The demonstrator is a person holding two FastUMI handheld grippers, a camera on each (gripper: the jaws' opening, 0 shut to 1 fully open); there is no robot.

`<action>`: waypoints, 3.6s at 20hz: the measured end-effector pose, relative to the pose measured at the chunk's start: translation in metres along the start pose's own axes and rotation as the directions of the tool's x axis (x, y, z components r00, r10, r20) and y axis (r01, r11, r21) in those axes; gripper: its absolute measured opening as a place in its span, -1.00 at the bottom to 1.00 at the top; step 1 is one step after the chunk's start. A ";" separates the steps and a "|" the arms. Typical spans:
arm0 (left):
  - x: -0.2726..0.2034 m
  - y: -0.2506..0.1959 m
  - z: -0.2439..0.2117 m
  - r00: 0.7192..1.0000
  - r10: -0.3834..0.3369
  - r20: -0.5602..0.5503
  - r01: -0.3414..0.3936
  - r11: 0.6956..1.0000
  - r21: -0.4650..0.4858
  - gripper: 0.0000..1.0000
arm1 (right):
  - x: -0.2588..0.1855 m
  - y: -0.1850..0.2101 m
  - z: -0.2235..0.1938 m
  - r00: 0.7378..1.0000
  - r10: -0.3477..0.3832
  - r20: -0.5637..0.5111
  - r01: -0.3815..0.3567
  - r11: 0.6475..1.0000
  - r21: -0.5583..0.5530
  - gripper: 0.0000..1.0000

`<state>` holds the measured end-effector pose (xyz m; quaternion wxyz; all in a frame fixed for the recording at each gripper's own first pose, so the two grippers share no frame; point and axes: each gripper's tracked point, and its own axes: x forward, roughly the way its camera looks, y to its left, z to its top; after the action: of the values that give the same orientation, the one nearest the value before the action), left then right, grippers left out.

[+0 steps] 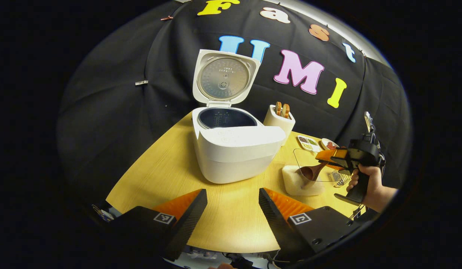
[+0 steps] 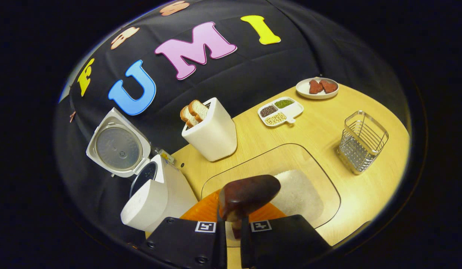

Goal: Close the left gripper, press the button to open the rice cooker; take a wooden spoon from the chopstick holder with the right hand, scoop a spoonful of rice and pour it into the rice cooker, then put the wooden spoon back into the chopstick holder.

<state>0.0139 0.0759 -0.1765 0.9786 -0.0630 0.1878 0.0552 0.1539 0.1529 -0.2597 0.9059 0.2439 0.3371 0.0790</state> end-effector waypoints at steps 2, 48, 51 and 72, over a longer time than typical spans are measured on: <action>0.002 0.000 0.000 1.000 -0.001 0.001 0.001 1.000 -0.005 0.92 | 0.000 0.001 -0.002 1.000 0.007 -0.029 -0.006 0.999 0.049 -0.62; 0.002 0.047 0.015 0.998 0.060 0.033 -0.058 0.996 -0.063 0.92 | -0.002 0.170 0.122 0.953 0.301 0.037 -0.261 0.749 0.609 -0.64; -0.001 0.056 0.016 0.996 0.083 0.027 -0.081 0.994 -0.069 0.92 | 0.014 0.204 0.107 0.944 0.329 0.010 -0.272 0.762 0.587 -0.63; -0.005 0.100 0.014 0.987 0.162 0.008 -0.160 0.979 -0.122 0.92 | 0.081 0.332 0.026 0.918 0.394 0.036 -0.367 0.883 -0.293 -0.64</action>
<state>0.0013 0.1764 -0.1717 0.9669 -0.1063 0.1800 0.1463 0.2394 0.4561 -0.1248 0.9128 0.1781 0.2249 0.2908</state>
